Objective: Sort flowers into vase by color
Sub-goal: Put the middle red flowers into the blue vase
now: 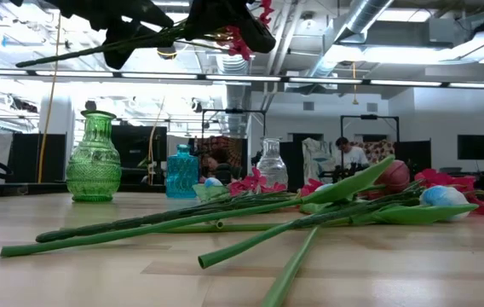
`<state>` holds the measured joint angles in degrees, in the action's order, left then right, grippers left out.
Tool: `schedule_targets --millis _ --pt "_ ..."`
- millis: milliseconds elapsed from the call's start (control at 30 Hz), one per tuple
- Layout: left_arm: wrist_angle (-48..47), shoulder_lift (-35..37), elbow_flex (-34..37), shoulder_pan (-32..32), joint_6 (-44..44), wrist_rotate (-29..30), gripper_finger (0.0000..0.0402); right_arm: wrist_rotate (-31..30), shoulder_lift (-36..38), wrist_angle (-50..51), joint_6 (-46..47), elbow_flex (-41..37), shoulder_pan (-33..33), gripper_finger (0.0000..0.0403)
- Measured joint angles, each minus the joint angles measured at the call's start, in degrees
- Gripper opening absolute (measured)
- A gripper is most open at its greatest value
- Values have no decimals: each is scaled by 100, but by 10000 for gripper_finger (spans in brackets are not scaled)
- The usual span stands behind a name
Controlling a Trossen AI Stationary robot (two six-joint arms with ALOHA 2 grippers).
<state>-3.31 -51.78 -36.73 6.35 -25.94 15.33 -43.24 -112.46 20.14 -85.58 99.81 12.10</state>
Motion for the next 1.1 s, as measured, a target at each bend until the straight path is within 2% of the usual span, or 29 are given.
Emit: schedule_targets --millis 533,667,933,1100 --pt "141 -222 -2 -2 1 -158 138 -17 -4 -285 4 -2 -2 44" --pt "146 -223 -2 -2 42 -157 113 -20 -4 -284 4 -2 -4 44" --pt "147 -222 -2 -2 15 -136 13 -23 -4 -265 9 -2 -4 44" --pt "143 -222 -2 -2 -21 -127 15 -20 -4 -266 18 -2 -4 53"
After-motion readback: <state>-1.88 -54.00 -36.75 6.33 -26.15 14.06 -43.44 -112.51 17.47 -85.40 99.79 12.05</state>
